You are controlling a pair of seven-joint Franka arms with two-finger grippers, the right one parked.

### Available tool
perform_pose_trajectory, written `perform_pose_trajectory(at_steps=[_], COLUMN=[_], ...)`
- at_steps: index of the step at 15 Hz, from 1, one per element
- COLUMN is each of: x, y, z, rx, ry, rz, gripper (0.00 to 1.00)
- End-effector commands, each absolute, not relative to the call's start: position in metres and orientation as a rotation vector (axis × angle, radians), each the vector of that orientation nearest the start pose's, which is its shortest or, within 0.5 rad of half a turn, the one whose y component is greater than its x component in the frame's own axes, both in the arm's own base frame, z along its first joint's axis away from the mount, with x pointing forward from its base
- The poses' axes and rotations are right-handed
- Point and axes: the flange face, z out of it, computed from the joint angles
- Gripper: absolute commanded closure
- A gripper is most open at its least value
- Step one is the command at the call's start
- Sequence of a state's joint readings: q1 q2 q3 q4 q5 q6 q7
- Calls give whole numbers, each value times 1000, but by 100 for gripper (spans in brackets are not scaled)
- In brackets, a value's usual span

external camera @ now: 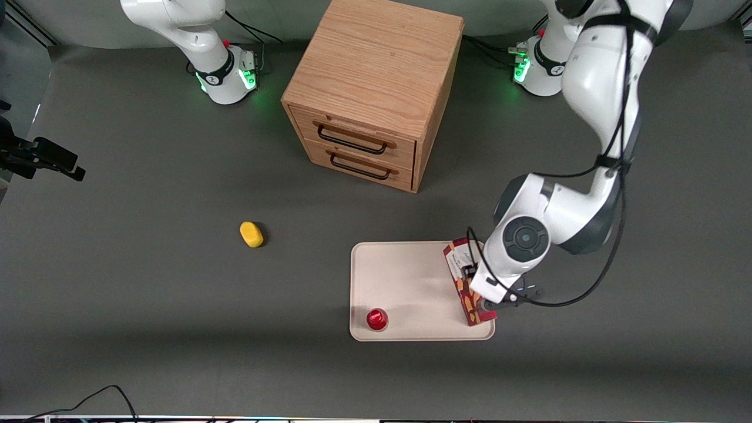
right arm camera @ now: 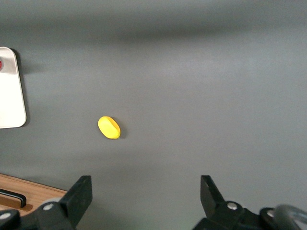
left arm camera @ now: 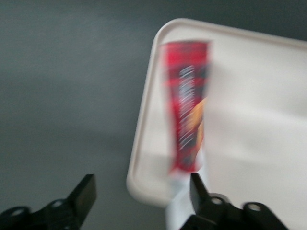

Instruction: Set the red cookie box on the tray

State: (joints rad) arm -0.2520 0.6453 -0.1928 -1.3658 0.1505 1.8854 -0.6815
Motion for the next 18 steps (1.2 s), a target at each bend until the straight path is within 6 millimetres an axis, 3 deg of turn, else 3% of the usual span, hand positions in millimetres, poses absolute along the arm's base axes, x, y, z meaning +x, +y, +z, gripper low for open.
perform_pose_trajectory(at_steps=[1,3,6,9,11,13,18], x=[618,580,530,507,502,506,517], y=[-231,-202,-136,-57,-25,-8,-7], z=[437,483,521,542,561,581,622], rx=[-3025,-3015,-3052,-3114,-3118,-3117,-3098], ry=[-243,-135,11,176,266,336,305], rz=[252,241,227,201,160,100,109], gripper=[0,0,0,0,0,0,0])
